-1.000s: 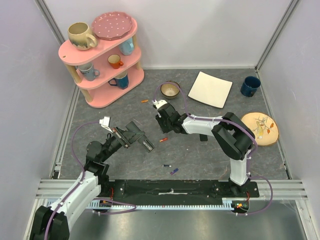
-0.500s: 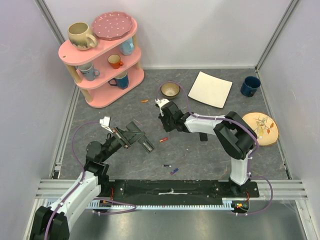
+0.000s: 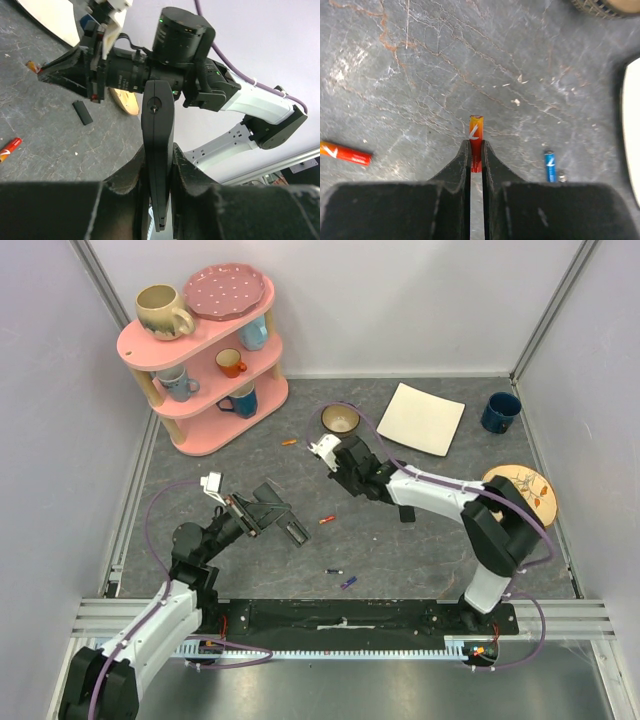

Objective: Load the batteries into the remote control
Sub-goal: Adjust the battery at the center of the board.

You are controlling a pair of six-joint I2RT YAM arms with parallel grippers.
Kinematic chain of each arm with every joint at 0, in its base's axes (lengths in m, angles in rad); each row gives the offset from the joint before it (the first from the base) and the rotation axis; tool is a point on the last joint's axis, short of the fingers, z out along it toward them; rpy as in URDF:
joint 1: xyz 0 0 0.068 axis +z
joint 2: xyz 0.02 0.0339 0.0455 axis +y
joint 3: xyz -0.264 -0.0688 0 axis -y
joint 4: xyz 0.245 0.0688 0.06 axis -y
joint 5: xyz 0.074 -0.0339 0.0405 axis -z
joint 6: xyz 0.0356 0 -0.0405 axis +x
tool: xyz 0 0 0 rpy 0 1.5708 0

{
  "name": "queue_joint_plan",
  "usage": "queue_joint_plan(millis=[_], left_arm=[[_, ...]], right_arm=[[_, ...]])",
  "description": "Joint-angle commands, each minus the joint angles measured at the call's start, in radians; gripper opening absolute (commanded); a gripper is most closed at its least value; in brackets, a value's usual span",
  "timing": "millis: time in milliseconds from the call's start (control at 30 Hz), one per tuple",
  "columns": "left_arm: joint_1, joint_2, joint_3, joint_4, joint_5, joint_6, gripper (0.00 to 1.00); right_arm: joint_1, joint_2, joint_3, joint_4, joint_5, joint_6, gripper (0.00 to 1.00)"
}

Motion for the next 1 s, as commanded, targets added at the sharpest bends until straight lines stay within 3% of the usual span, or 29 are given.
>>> queue_joint_plan(millis=[0, 100, 233, 367, 967], left_arm=[[0.005, 0.020, -0.080, 0.115, 0.045, -0.034, 0.02], [0.003, 0.026, -0.088, 0.132, 0.046, -0.036, 0.02], [0.003, 0.031, -0.103, 0.146, 0.035, -0.034, 0.02], [0.003, 0.038, -0.115, 0.159, 0.026, -0.033, 0.02], [0.001, 0.078, -0.115, 0.159, 0.029, -0.027, 0.02]], right_arm=[[-0.013, -0.115, -0.110, 0.072, -0.028, -0.318, 0.00], [-0.018, -0.163, -0.144, 0.065, 0.029, -0.400, 0.00], [-0.018, -0.273, -0.254, 0.111, -0.037, -0.532, 0.00], [-0.018, -0.281, -0.296, 0.068, -0.056, -0.580, 0.00], [-0.016, -0.232, -0.353, 0.102, -0.251, -0.468, 0.04]])
